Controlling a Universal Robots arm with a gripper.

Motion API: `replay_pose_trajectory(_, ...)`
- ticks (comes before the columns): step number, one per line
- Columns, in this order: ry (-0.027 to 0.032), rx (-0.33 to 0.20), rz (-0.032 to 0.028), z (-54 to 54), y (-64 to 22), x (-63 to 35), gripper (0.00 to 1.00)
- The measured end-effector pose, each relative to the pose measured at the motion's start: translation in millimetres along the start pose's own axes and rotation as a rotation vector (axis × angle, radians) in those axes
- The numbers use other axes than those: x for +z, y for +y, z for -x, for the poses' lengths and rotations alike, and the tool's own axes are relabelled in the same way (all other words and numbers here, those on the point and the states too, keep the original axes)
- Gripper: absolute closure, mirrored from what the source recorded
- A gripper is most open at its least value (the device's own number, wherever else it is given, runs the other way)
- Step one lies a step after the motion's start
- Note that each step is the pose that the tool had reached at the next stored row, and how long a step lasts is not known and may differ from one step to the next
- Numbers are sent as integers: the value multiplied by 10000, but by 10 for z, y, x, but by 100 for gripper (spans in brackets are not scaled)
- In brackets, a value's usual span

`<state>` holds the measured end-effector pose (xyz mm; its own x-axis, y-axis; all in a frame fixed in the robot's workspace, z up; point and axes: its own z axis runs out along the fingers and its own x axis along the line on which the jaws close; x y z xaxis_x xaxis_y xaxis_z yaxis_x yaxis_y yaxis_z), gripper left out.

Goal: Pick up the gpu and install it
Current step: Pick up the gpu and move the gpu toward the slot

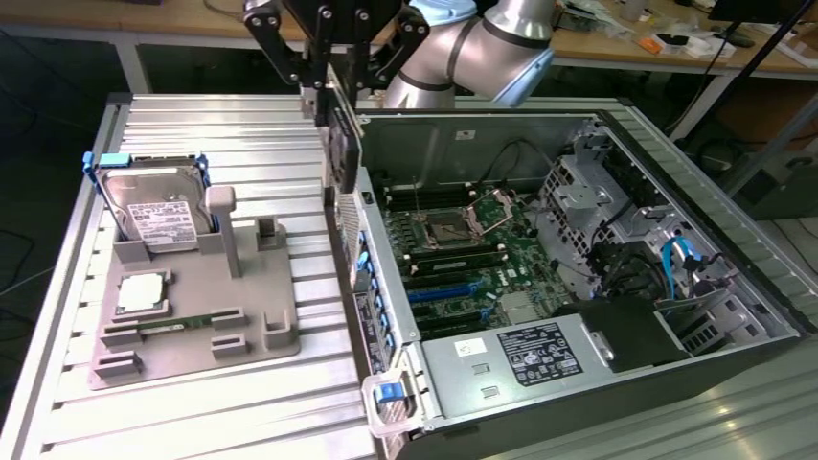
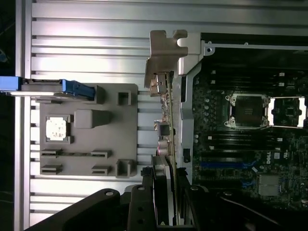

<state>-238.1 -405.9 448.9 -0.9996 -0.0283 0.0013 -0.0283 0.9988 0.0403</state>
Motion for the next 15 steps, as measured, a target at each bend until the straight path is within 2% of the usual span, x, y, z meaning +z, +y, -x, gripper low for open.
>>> replay_pose_trajectory(3,-1,-1,1,124,-3,1,70)
replay_pose_trajectory(9,-2,0,0,541,-15,4,70)
replay_pose_trajectory(10,-3,-1,1,693,-20,6,70)
replay_pose_trajectory(12,-2,0,0,890,-25,7,70)
replay_pose_trajectory(15,-2,-1,0,1055,-30,9,70)
